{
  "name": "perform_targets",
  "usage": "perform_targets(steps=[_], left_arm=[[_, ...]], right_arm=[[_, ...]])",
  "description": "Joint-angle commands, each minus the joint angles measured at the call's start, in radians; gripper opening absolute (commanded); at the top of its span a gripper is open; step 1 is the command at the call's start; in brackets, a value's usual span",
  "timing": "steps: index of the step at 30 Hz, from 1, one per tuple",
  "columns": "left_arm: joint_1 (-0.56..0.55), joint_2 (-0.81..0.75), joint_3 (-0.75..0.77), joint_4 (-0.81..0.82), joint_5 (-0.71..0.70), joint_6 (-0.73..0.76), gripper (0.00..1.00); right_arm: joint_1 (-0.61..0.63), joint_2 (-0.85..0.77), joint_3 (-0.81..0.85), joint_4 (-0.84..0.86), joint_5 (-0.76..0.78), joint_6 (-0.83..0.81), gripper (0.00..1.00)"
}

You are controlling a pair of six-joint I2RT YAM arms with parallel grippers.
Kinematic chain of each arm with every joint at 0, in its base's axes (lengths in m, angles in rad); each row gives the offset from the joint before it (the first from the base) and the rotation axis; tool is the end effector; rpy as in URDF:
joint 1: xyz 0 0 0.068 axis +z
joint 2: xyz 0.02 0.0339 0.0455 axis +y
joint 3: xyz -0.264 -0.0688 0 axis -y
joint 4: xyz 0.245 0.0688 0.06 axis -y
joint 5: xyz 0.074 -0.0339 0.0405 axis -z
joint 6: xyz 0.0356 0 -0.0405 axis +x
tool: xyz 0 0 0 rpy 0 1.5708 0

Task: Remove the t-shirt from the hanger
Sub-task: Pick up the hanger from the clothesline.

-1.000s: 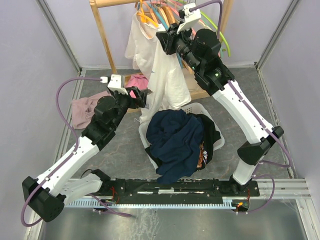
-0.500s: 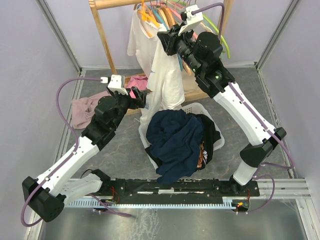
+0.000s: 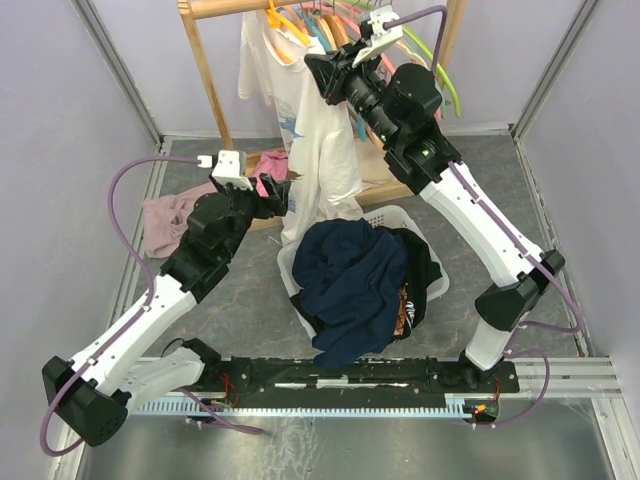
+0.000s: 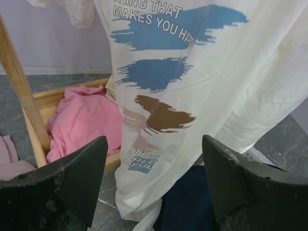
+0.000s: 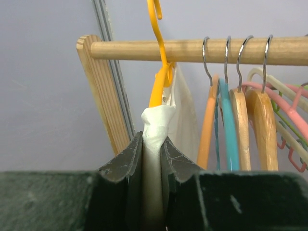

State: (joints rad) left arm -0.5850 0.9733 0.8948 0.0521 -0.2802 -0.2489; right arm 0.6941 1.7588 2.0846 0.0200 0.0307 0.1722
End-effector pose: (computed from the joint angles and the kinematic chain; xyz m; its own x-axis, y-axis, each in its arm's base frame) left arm 0.1960 -0.1180 0.3695 -0.0953 -0.2208 -0.9706 0.2855 0.9281 -0.2392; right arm 0.2969 0.2457 0.5453 0.1509 0.3484 -0.9251 -0.6527 0.7380 0.1715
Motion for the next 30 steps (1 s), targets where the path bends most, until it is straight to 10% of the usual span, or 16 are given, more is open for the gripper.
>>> perform_targets(steps=[1, 30], left_arm=[[-0.003, -0.020, 0.073, 0.007, -0.039, -0.009, 0.85], [-0.003, 0.259, 0.527, 0.188, 0.298, -0.043, 0.86]], right_arm=[[0.006, -0.135, -0.088, 0.180, -0.049, 0.010, 0.02], [0.008, -0.945, -0.817, 0.123, -0.015, -0.106, 0.02]])
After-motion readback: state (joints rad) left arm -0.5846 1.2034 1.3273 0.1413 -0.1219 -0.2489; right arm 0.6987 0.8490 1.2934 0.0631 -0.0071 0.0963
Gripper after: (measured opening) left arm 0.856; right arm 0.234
